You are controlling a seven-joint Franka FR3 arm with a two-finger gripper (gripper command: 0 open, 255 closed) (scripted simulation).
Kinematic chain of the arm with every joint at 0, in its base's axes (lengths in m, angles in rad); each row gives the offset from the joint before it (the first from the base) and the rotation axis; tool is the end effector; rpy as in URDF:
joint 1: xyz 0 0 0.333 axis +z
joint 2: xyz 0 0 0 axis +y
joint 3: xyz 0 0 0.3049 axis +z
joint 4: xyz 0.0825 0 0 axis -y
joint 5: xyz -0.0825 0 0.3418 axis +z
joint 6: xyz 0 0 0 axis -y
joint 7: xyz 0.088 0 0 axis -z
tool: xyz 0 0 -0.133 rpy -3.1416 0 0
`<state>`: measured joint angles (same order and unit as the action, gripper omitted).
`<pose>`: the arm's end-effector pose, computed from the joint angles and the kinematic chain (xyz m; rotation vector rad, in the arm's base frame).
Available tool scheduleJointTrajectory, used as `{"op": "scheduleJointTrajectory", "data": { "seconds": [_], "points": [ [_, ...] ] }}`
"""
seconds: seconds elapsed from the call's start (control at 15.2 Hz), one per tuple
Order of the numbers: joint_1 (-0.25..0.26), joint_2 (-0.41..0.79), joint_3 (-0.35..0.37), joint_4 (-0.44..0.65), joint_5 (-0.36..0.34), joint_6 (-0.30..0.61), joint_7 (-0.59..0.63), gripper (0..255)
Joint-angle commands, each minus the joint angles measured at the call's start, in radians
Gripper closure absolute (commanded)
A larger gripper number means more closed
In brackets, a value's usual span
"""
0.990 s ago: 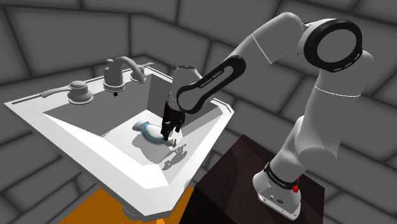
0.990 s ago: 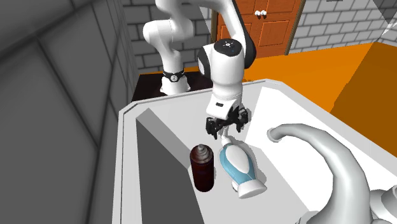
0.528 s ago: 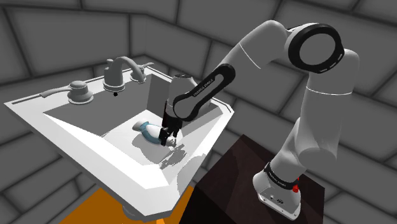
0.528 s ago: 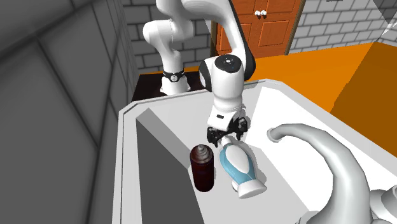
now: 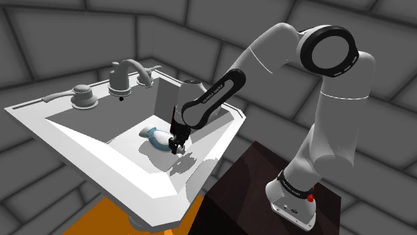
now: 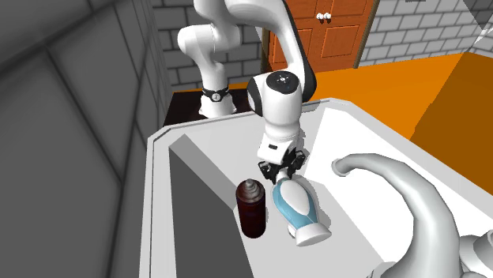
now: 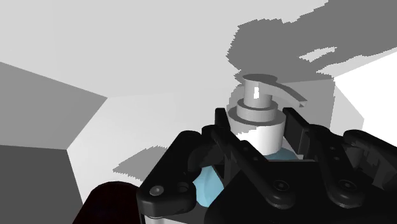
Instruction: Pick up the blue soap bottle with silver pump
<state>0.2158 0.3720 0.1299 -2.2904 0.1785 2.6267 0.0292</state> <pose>0.4721 0.1706 0.1872 -3.0083 -0.2282 0.0905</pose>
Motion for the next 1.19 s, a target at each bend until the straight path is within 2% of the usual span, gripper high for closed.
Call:
{"op": "scheduleJointTrajectory", "data": {
  "seconds": [0.0,0.2,1.12],
  "points": [
    [0.000,0.000,0.000,0.000,0.000,0.000,0.000,255],
    [0.000,0.001,0.000,0.002,0.000,-0.001,0.000,255],
    [-0.003,-0.167,-0.001,0.000,-0.006,-0.167,0.022,255]
  ]
}}
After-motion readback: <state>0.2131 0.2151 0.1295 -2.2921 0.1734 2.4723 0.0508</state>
